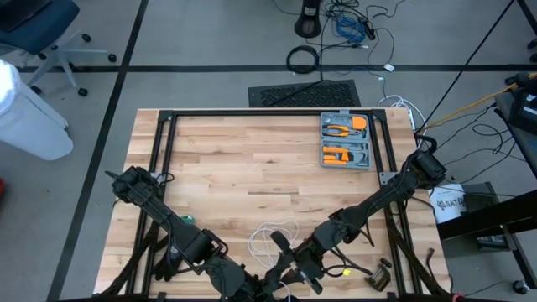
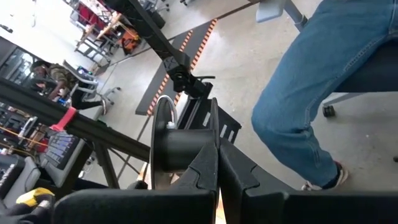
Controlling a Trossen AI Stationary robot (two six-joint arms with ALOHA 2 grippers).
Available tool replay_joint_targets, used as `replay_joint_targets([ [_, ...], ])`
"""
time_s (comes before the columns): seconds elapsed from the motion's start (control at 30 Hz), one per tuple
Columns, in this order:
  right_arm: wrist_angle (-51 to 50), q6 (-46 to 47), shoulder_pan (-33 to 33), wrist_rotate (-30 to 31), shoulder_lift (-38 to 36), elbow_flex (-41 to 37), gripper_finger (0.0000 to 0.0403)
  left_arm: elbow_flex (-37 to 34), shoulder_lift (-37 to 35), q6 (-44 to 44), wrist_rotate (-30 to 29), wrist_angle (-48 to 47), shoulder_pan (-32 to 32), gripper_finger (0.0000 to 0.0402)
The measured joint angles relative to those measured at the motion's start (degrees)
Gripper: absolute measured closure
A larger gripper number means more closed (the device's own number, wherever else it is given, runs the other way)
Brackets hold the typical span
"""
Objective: Coil cords
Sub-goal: Coil the white wire onto the spool
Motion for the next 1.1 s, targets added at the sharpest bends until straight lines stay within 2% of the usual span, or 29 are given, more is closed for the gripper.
replay_joint_targets([
  [0.07, 0.1, 0.0, -0.1, 0.1, 0.0, 0.0, 0.038, 0.0, 0.0, 0.0, 0.0, 0.1, -0.1, 0.04],
  [0.13, -1.1, 0.0, -0.2, 0.6, 0.0, 0.0, 0.0395, 0.0, 0.0, -0.1, -0.1, 0.2, -0.4, 0.04],
  [0.3, -5.4, -0.6, -0.8, 3.3, -2.0, 0.0, 0.04, 0.0, 0.0, -0.4, -0.3, -0.2, -1.2, 0.04],
  [0.47, -8.4, -2.4, -0.9, 4.3, -6.0, 0.0, 0.0401, 0.0, 0.0, -5.4, -0.4, -1.9, -0.9, 0.04],
  [0.6, -12.1, -2.8, -0.5, 7.4, -9.3, 0.0, 0.0402, 0.0, 0.0, -8.0, -0.5, -3.1, 0.3, 0.04],
  [0.7, -15.2, -3.1, 0.2, 10.8, -11.0, 0.0, 0.0402, 0.0, 0.0, -10.2, -2.9, -4.1, 1.0, 0.04],
  [0.93, -23.0, -4.4, 1.7, 20.9, -15.3, 0.0, 0.0403, 0.0, -2.8, -15.1, -13.2, -10.4, 2.8, 0.04],
  [1.1, -28.7, -4.2, 1.1, 27.5, -19.1, 0.0, 0.0403, 0.0, -5.5, -18.0, -15.4, -17.5, 5.1, 0.04],
])
